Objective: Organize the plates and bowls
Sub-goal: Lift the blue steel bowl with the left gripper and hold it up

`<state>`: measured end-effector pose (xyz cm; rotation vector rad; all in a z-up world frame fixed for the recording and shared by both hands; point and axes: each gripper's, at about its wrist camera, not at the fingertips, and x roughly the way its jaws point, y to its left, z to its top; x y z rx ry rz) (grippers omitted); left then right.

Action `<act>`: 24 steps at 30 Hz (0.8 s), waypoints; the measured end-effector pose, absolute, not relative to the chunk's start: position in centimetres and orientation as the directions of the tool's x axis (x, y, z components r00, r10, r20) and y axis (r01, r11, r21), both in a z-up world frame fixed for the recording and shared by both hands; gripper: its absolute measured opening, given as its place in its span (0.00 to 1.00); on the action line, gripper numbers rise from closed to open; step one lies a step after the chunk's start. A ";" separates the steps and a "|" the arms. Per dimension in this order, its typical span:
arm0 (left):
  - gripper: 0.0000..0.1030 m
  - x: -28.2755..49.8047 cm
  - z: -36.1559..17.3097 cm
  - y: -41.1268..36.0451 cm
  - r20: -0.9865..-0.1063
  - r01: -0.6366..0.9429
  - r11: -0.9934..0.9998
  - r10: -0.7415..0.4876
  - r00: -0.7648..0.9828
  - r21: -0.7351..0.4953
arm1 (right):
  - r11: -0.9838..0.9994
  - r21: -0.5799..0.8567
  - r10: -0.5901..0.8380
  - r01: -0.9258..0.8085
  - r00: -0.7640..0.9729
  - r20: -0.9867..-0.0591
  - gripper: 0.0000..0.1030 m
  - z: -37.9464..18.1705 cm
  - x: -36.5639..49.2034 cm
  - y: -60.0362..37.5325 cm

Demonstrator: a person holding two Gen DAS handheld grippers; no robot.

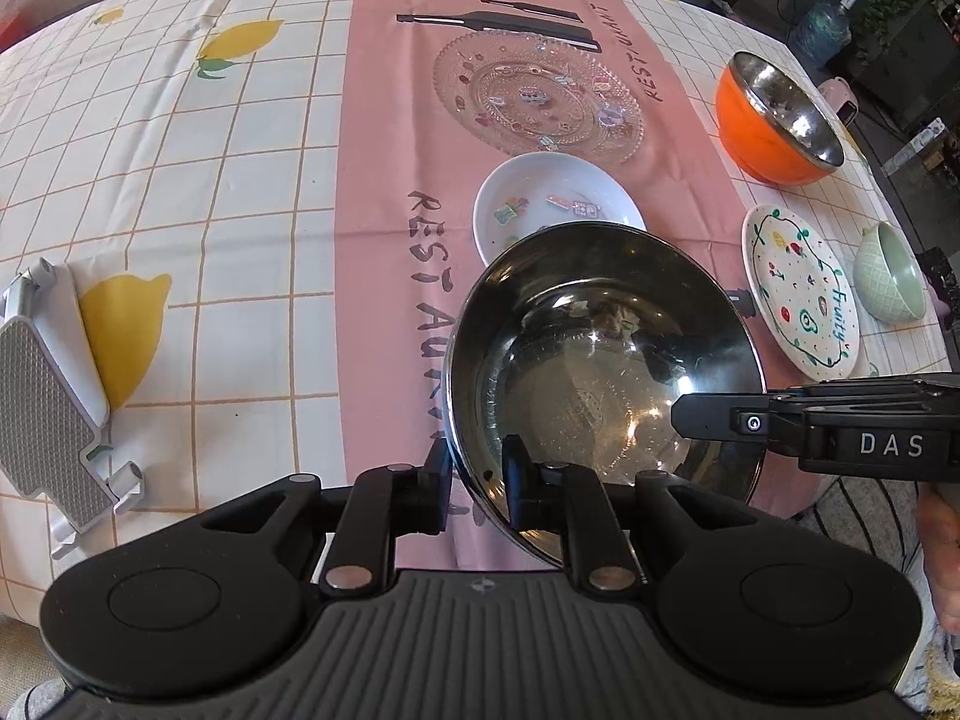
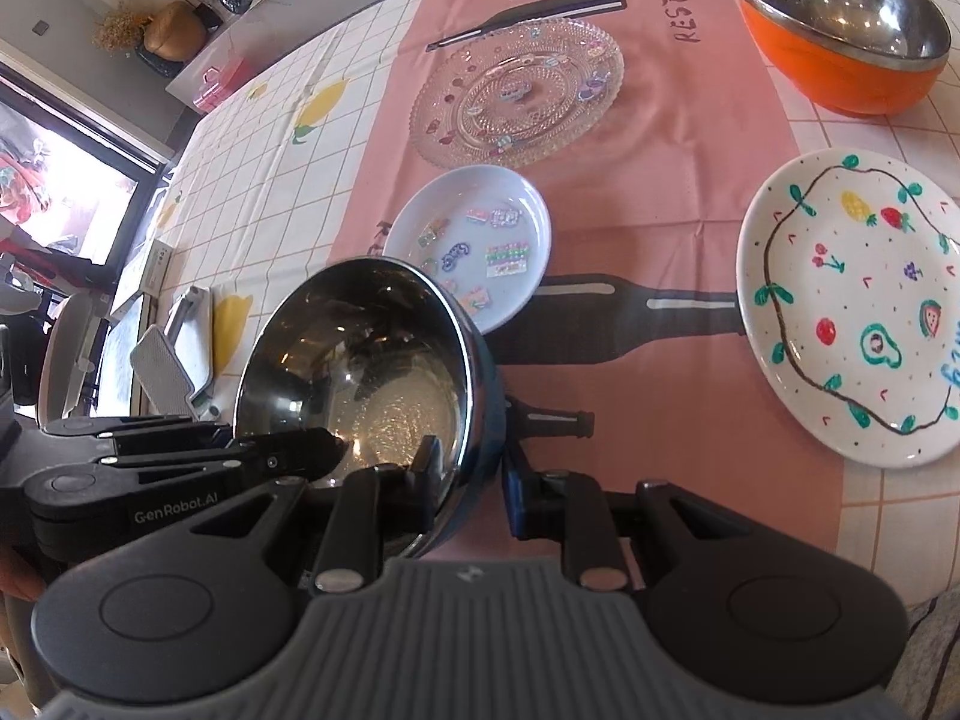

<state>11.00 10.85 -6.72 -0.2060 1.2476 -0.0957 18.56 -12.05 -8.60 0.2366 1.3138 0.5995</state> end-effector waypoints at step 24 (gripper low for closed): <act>0.27 9.6 -5.9 10.9 -0.927 0.033 0.997 -0.083 0.365 -0.076 | 0.737 0.634 0.672 -0.234 0.149 -0.726 0.25 -10.4 16.3 -13.1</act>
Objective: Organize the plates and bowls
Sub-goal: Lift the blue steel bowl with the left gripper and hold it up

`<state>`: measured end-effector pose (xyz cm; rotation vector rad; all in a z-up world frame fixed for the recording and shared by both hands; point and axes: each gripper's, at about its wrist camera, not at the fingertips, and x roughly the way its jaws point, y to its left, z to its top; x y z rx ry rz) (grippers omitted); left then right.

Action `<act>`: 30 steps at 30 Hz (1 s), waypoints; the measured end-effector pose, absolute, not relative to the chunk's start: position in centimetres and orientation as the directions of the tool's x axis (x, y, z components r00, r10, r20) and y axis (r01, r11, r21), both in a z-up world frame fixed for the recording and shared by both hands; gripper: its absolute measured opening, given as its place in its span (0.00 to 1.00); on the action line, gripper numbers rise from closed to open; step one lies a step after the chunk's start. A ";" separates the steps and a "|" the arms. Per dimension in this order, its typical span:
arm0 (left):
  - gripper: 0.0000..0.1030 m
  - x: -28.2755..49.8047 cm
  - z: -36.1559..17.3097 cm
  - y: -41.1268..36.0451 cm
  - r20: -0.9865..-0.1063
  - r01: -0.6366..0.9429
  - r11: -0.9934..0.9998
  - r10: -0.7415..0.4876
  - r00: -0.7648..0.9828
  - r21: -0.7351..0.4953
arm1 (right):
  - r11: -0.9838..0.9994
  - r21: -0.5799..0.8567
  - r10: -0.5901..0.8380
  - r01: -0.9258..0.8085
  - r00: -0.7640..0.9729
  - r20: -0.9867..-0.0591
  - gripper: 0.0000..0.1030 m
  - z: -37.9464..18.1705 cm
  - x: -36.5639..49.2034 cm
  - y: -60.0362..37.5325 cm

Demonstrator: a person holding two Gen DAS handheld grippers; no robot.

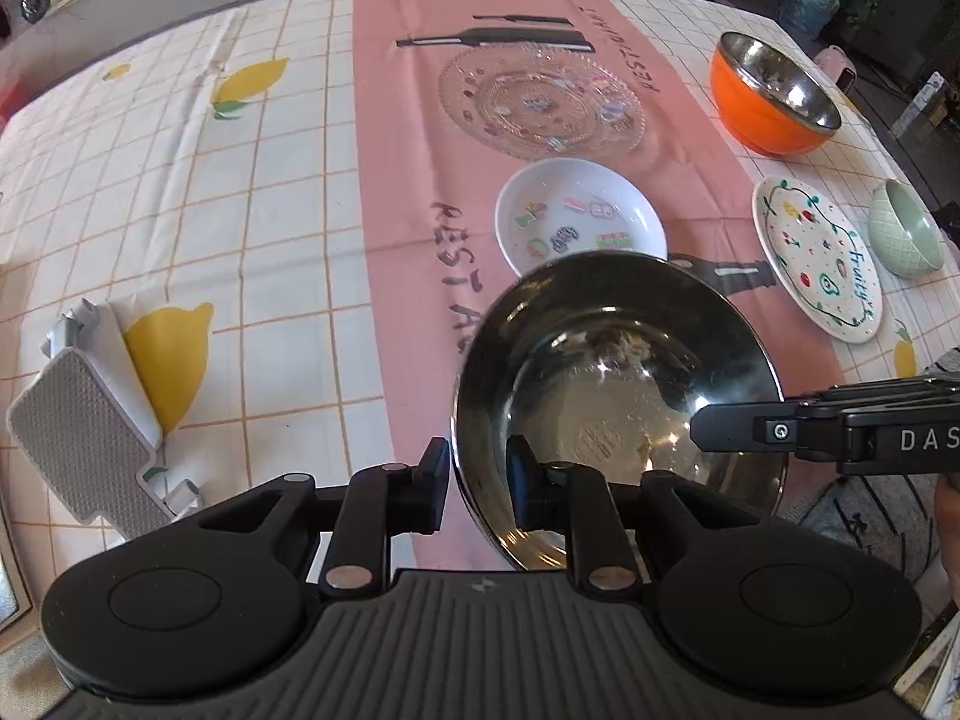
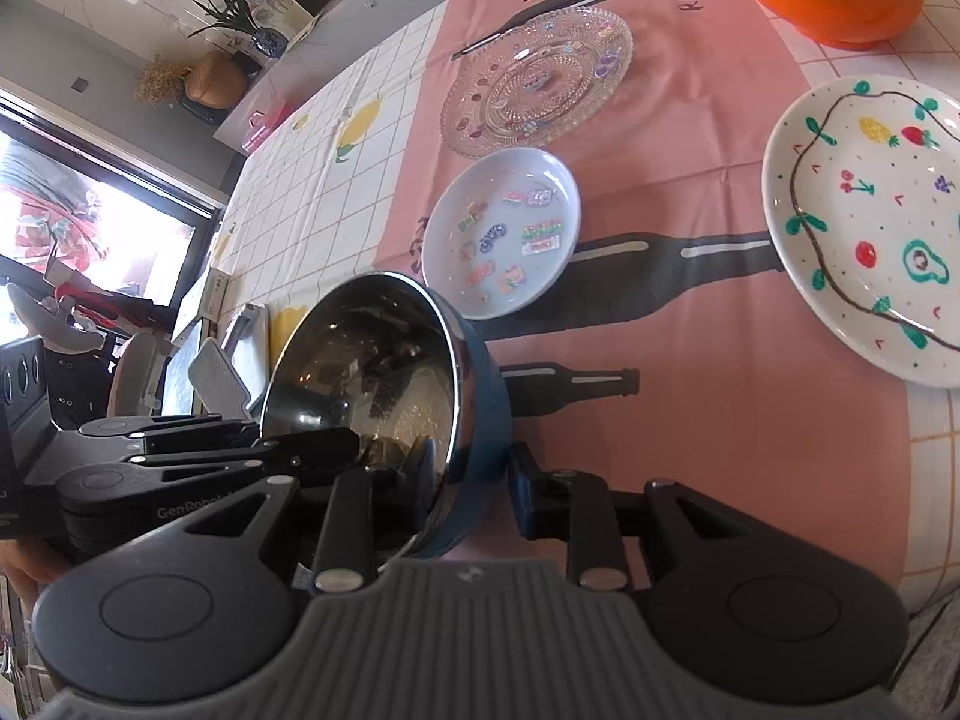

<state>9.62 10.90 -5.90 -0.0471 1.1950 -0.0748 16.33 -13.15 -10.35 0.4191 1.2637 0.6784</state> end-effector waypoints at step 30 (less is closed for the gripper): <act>0.81 10.2 5.5 8.0 -0.655 -0.048 0.995 -0.018 0.755 -0.083 | 0.840 0.470 0.526 -0.271 0.616 -0.586 0.83 3.3 20.5 -22.8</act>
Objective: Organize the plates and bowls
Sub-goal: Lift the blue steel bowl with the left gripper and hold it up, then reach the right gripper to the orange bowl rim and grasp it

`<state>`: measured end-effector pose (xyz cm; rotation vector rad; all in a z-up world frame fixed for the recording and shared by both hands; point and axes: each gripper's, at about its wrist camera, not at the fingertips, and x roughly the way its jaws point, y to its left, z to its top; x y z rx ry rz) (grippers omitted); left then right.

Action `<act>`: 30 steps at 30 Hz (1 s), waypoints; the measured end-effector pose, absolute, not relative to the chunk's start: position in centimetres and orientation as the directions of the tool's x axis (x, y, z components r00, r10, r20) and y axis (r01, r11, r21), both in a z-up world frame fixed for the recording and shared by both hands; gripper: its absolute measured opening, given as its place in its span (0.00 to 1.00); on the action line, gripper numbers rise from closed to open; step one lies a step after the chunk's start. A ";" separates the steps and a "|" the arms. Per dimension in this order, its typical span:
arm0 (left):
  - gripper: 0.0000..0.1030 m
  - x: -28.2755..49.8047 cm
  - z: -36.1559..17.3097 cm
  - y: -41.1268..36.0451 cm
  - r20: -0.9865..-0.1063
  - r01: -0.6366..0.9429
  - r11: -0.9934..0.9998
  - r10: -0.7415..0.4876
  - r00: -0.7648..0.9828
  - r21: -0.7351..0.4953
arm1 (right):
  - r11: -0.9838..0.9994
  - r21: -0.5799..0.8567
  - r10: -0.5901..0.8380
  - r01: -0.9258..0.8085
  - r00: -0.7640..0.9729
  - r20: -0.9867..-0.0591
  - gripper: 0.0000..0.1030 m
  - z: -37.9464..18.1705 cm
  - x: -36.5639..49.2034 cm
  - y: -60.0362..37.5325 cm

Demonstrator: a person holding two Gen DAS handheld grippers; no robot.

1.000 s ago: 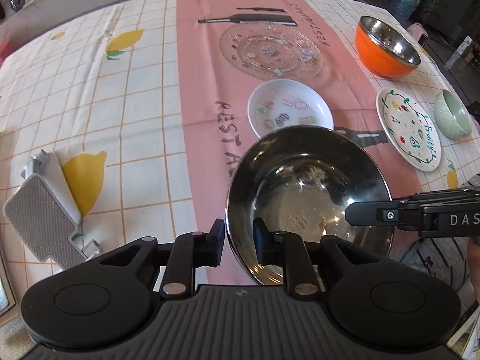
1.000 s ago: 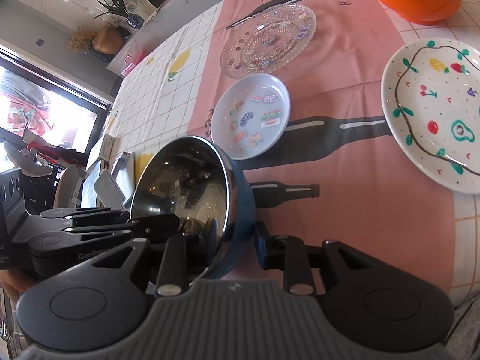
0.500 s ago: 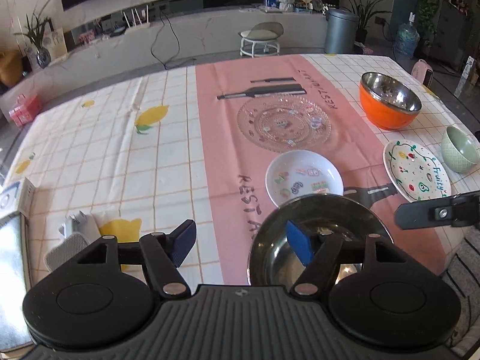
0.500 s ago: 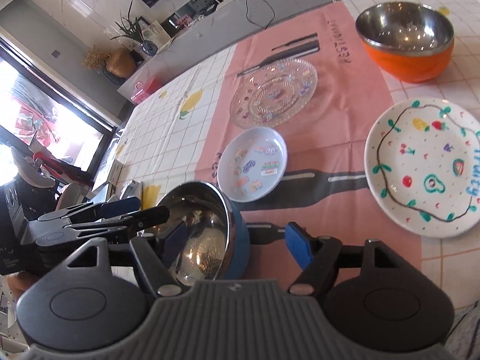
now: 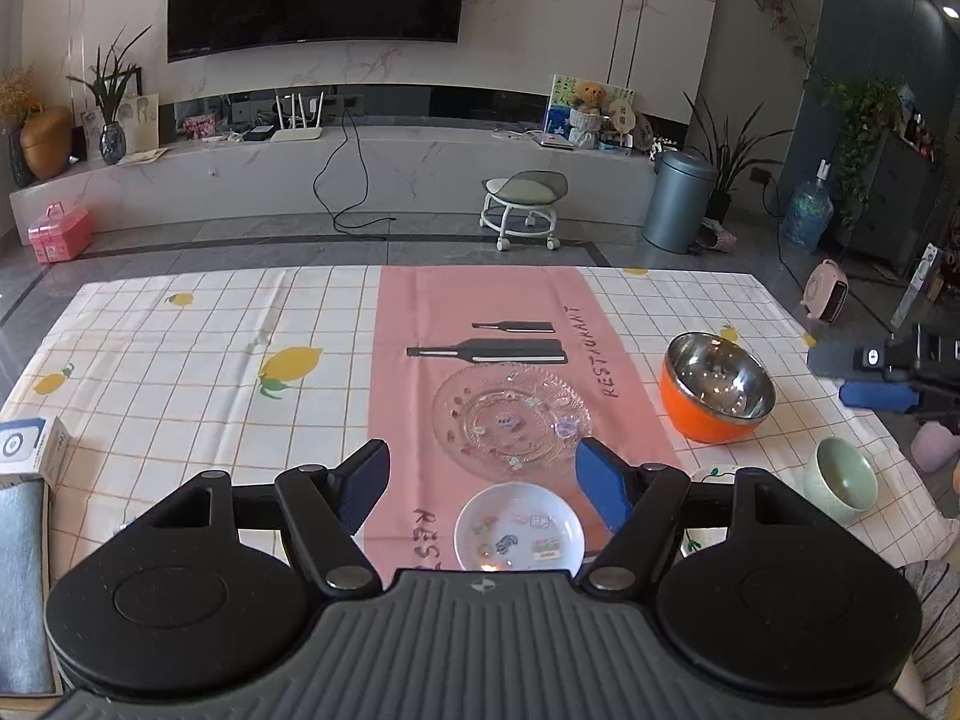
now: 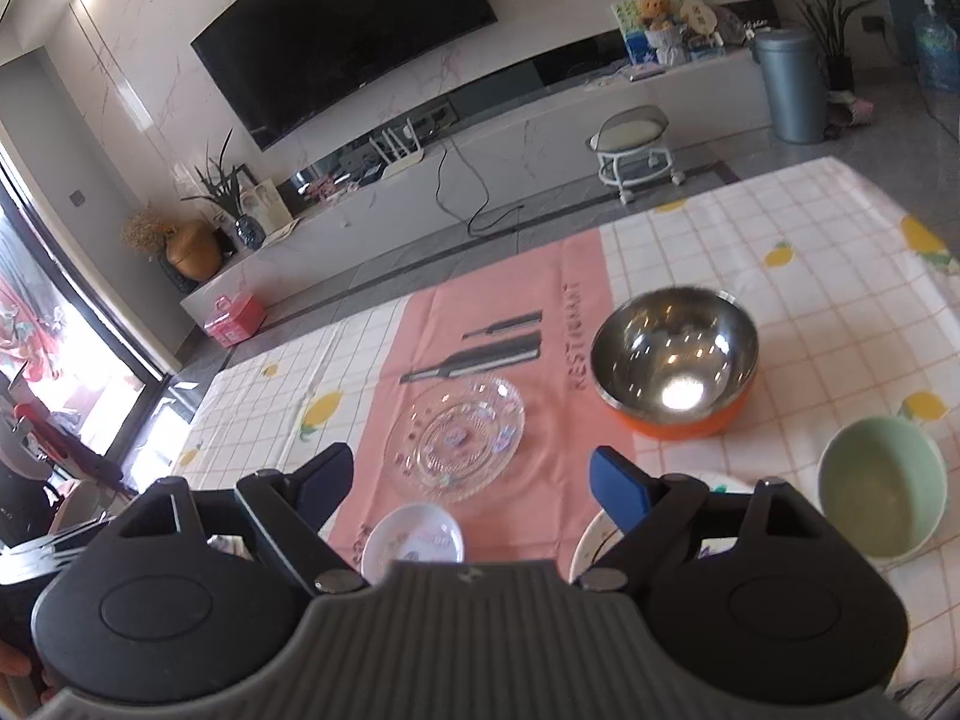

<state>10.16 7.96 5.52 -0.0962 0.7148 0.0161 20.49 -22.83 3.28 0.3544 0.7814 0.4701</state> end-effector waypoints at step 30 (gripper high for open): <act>0.81 24.4 0.1 -6.1 -0.788 -0.016 0.997 -0.047 0.614 -0.072 | 0.912 0.411 0.295 0.014 0.673 -0.678 0.75 -6.2 30.2 -30.7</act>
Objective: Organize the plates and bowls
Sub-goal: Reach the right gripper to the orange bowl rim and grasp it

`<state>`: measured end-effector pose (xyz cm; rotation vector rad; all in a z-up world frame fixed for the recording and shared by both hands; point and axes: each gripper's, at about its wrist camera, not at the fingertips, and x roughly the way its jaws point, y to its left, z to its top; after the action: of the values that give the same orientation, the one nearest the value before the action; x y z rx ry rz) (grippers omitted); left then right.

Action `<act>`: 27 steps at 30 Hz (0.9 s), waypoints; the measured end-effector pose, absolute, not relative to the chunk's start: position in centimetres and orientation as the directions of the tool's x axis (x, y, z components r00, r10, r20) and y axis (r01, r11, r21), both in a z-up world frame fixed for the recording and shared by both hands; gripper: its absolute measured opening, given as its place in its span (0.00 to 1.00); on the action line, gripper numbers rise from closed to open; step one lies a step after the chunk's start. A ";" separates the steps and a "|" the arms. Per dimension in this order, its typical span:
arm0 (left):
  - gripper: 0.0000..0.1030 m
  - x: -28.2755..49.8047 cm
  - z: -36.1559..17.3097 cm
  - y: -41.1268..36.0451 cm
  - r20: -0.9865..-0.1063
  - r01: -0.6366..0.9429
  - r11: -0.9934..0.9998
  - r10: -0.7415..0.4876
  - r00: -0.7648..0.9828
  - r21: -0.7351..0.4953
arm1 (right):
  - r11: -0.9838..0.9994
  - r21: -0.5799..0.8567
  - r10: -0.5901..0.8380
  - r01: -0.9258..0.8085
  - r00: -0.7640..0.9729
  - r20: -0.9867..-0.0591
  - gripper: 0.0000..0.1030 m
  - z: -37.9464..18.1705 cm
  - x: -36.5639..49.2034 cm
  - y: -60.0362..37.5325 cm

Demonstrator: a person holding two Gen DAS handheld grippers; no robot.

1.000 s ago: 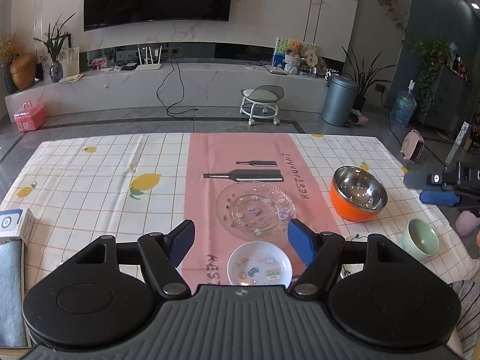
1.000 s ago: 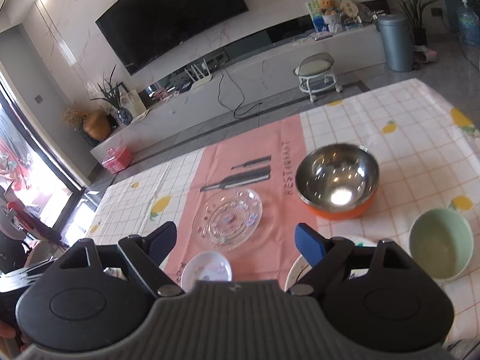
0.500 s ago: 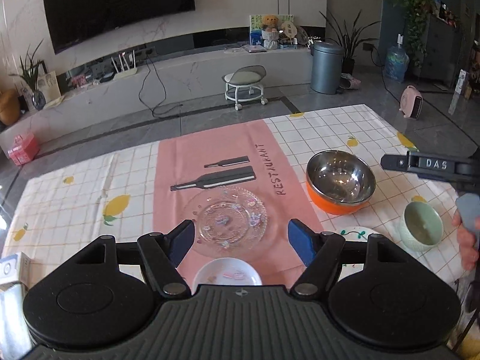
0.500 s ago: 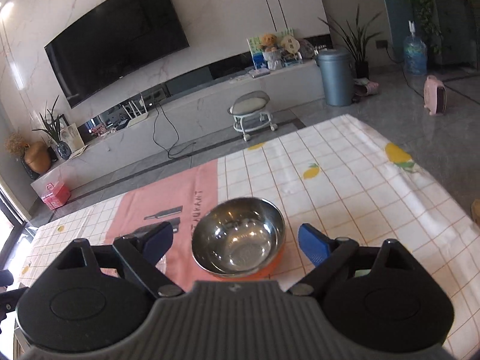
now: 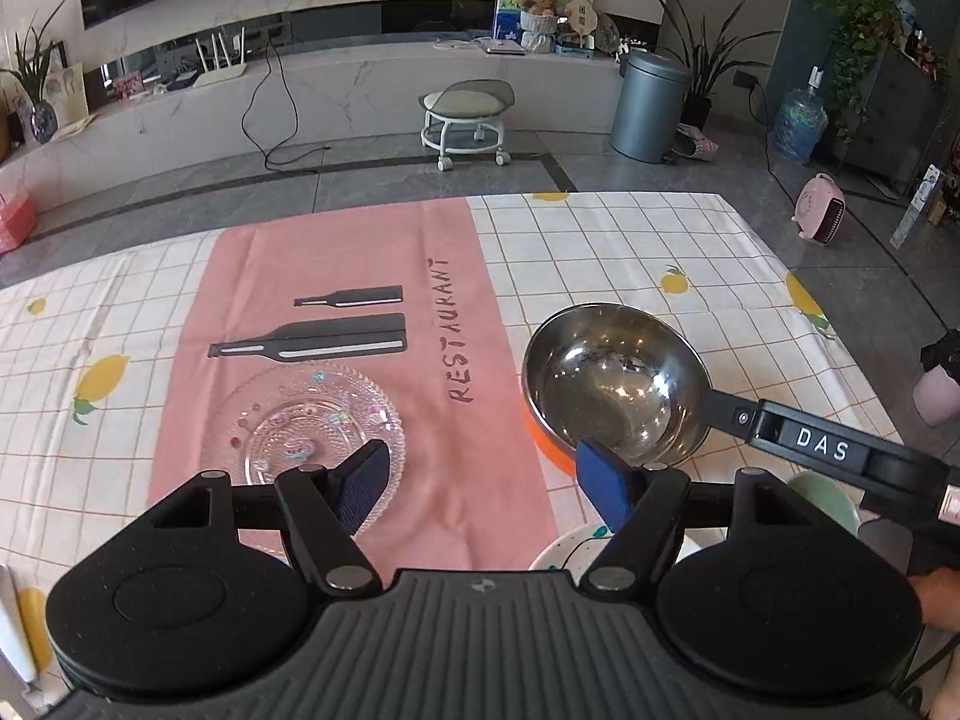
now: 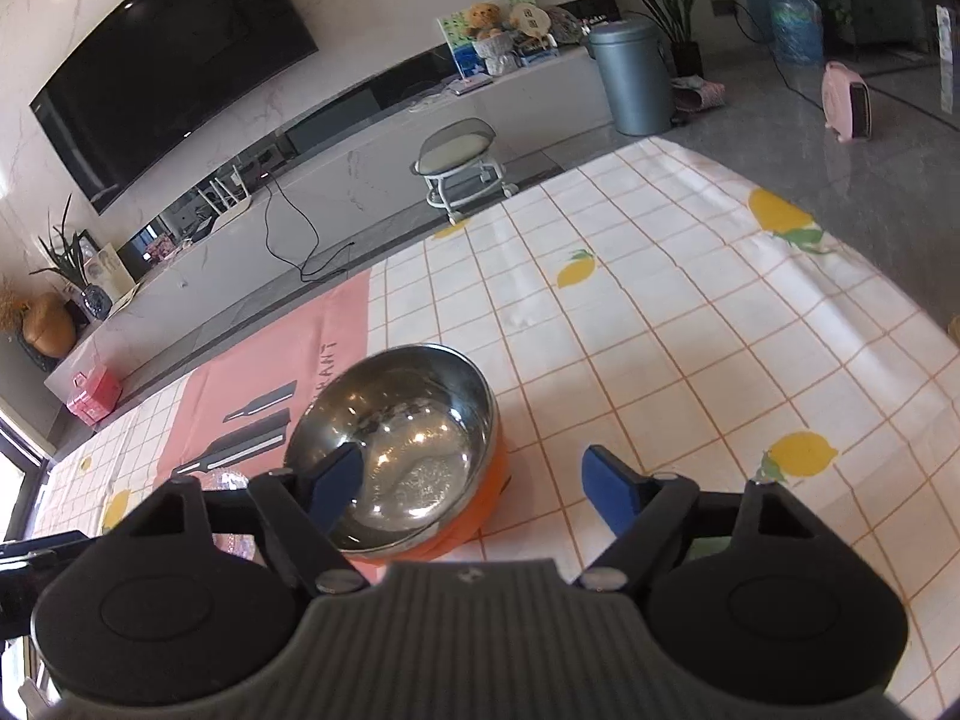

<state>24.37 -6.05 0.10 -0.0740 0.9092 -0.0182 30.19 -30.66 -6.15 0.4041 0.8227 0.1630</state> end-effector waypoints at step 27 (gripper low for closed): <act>0.25 32.6 -8.8 -7.1 -0.880 -0.171 0.947 -0.174 0.441 -0.272 | 0.879 0.470 0.355 0.079 0.550 -0.756 0.21 -11.2 35.6 -29.8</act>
<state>32.55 -7.07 -8.80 -0.3455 1.1201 -0.0015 35.57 -29.83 -11.19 0.4888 0.9852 0.1714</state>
